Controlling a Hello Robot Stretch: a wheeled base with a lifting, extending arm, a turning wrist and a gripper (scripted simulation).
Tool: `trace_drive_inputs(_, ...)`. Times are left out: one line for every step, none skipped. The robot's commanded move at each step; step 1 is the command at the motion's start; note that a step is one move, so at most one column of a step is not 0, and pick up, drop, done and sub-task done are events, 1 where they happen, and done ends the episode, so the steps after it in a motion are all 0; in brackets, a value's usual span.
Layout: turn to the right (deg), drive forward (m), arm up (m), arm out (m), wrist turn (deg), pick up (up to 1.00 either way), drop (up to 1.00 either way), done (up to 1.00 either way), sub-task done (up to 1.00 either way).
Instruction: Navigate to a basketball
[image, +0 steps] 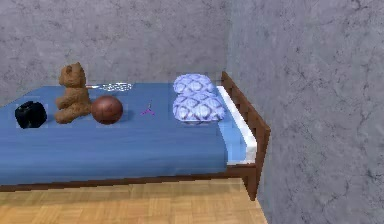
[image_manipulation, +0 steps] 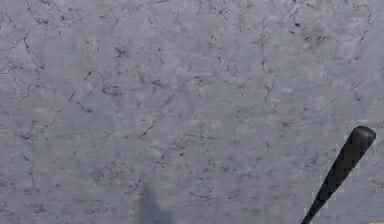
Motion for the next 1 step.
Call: trace_drive_inputs(6.0, 0.00, 0.00, 0.00, 0.0, 0.00, 0.00, 0.00, 0.00)
